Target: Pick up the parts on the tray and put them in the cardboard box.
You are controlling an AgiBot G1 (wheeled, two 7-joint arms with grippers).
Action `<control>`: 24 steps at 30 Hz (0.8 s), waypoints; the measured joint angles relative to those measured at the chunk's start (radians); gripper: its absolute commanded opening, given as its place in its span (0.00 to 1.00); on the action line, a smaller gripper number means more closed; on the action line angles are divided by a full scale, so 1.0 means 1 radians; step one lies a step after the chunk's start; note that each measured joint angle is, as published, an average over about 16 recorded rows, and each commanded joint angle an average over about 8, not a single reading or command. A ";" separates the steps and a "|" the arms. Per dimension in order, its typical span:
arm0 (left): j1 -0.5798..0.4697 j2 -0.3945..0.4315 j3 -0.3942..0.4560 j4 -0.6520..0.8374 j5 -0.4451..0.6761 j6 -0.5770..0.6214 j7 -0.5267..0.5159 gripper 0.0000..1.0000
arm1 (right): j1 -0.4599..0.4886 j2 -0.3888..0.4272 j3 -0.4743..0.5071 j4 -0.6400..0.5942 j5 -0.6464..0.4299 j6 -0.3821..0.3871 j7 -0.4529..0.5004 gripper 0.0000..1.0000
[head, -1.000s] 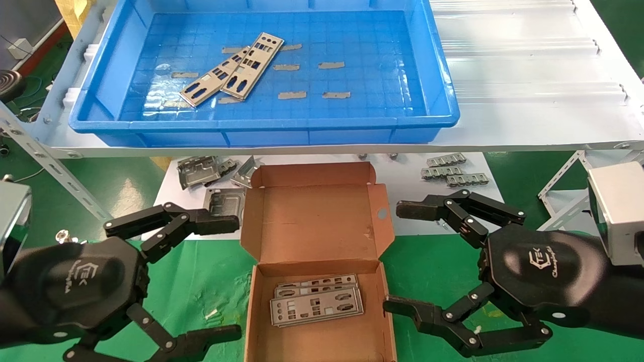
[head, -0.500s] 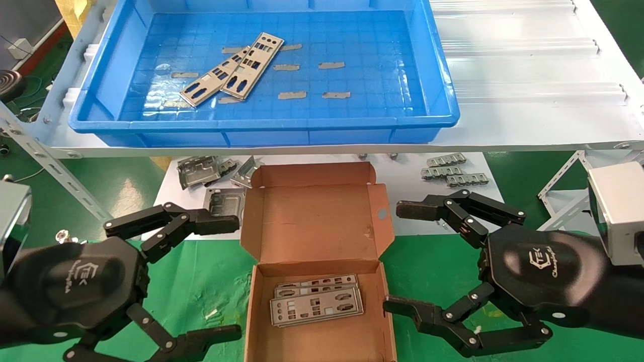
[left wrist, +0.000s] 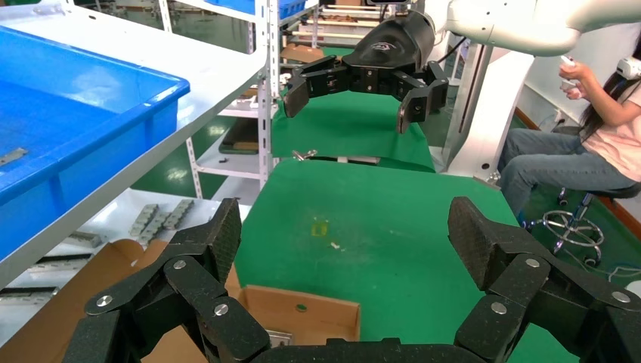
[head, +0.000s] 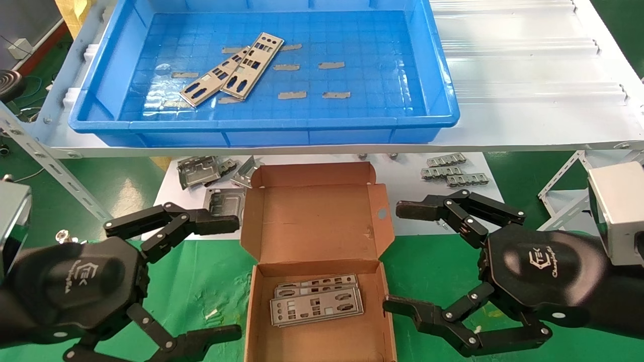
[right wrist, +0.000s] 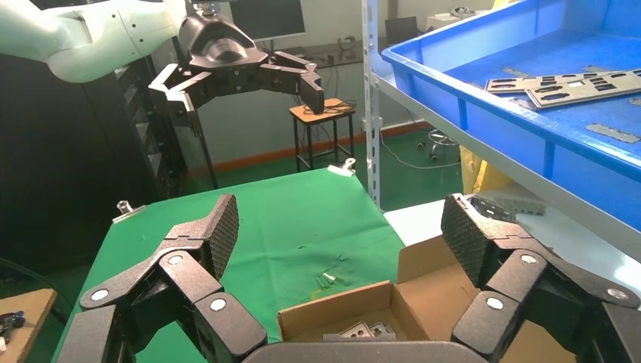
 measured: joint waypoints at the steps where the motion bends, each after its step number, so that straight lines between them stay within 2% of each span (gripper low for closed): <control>1: 0.000 0.000 0.000 0.000 0.000 0.000 0.000 1.00 | 0.000 0.000 0.000 0.000 0.000 0.000 0.000 1.00; 24: 0.000 0.000 0.000 0.000 0.000 0.000 0.000 1.00 | 0.000 0.000 0.000 0.000 0.000 0.000 0.000 1.00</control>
